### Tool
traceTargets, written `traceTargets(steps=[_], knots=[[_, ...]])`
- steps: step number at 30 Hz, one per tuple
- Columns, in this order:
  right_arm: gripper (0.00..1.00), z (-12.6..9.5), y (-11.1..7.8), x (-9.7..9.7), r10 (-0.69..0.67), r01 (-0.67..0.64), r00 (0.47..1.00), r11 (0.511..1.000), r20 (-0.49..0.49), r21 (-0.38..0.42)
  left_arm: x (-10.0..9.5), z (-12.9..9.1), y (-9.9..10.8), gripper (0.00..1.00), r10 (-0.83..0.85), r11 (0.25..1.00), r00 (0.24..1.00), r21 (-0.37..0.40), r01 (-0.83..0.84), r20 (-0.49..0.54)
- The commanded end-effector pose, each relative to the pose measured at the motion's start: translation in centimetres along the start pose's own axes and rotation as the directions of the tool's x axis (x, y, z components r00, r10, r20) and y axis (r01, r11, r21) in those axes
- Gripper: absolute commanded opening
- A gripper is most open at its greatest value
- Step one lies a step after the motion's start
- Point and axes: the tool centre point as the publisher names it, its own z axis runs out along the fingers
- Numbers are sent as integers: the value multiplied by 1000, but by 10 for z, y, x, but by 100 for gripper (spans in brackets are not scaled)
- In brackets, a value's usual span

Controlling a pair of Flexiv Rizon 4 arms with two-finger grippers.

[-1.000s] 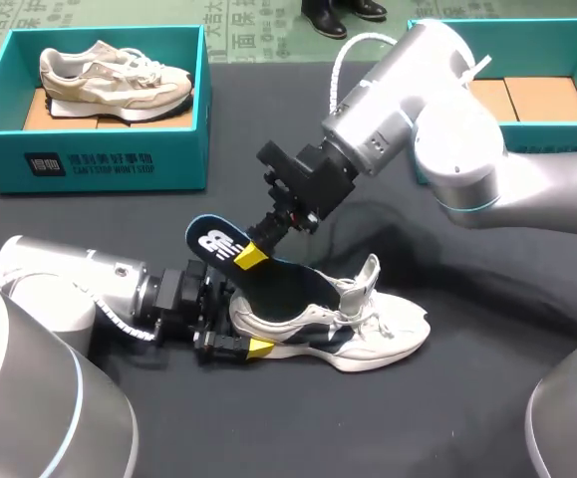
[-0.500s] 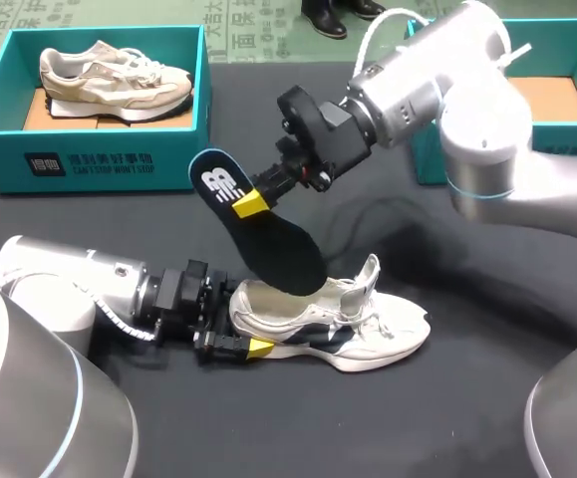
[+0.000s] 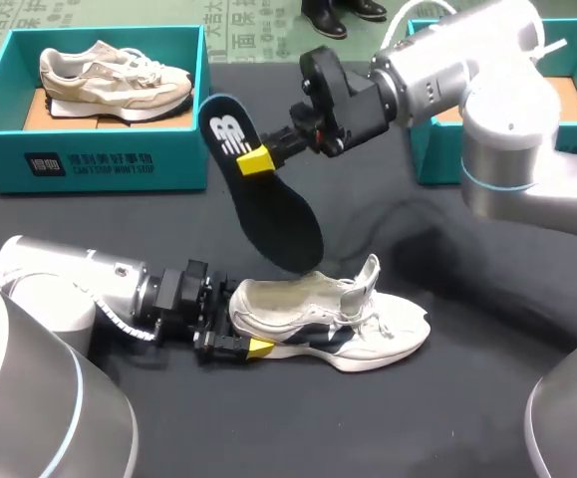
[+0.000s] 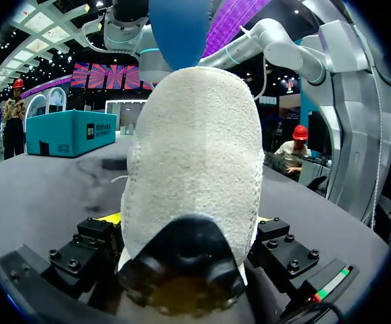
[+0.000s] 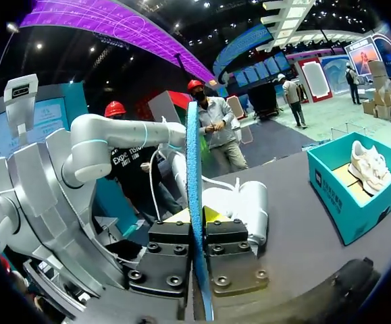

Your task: Take the shoe out of the shoebox, open the shoe tongue, remove and reinsert the insole, then place the shoe into the shoebox

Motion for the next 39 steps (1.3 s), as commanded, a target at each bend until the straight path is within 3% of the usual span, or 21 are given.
traceTargets(steps=[1,5,19,20,24,31,39], knots=[[0,-20,13,23,51,-48,997,998,55,-41,0,0,1,0,-1,1000,1000,-1,1,1],[0,-33,21,38,156,-146,983,984,100,-99,0,0,1,0,-1,1000,1000,-1,1,1],[0,-33,21,38,156,-146,983,984,100,-99,0,0,1,0,-1,1000,1000,-1,1,1],[0,-36,31,40,143,-132,987,982,79,-134,0,0,1,0,-1,1000,1000,-1,1,1],[0,-53,53,63,170,-150,982,965,78,-215,0,0,1,0,-1,1000,1000,-1,1,1],[0,-77,60,108,300,-239,944,910,140,-339,0,0,1,0,-1,1000,1000,-1,1,1],[0,-77,60,108,300,-239,944,910,140,-339,0,0,1,0,-1,1000,1000,-1,1,1]])
